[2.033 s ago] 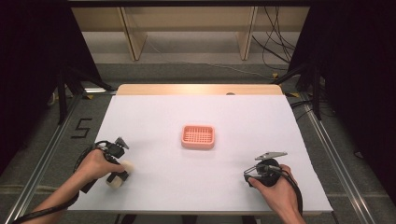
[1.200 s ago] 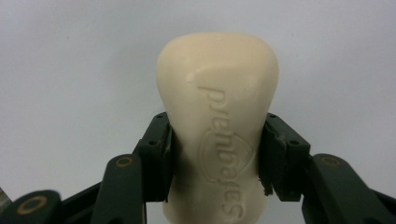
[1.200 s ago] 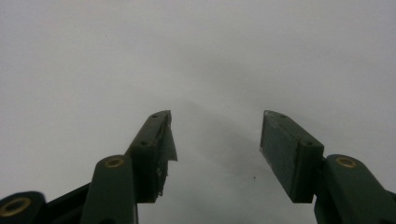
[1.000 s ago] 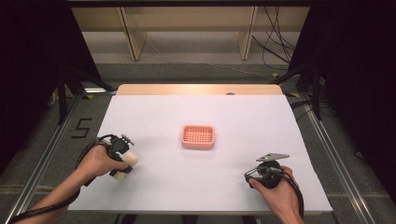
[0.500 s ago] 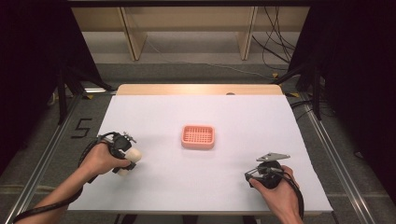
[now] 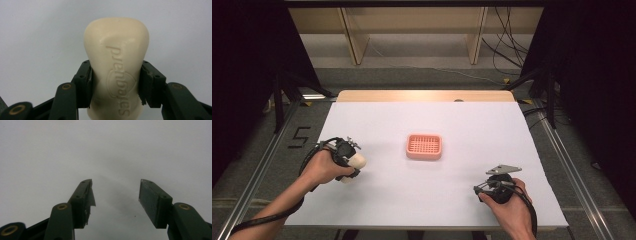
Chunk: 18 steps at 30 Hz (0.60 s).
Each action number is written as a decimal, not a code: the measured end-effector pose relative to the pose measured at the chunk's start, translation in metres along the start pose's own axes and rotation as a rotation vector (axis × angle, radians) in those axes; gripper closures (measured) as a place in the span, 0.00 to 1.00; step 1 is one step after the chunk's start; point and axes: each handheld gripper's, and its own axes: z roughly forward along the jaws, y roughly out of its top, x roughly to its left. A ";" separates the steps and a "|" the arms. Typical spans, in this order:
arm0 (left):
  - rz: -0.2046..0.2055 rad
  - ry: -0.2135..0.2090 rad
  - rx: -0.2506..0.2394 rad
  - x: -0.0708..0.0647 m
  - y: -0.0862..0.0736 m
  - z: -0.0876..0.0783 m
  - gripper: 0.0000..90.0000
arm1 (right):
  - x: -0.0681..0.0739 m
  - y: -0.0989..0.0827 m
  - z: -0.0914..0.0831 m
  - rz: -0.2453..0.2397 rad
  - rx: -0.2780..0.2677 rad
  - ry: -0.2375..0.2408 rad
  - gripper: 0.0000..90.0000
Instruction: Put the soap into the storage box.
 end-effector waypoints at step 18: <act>0.086 0.043 -0.044 -0.004 0.020 -0.002 0.55 | 0.000 -0.002 -0.001 -0.018 -0.017 -0.019 0.50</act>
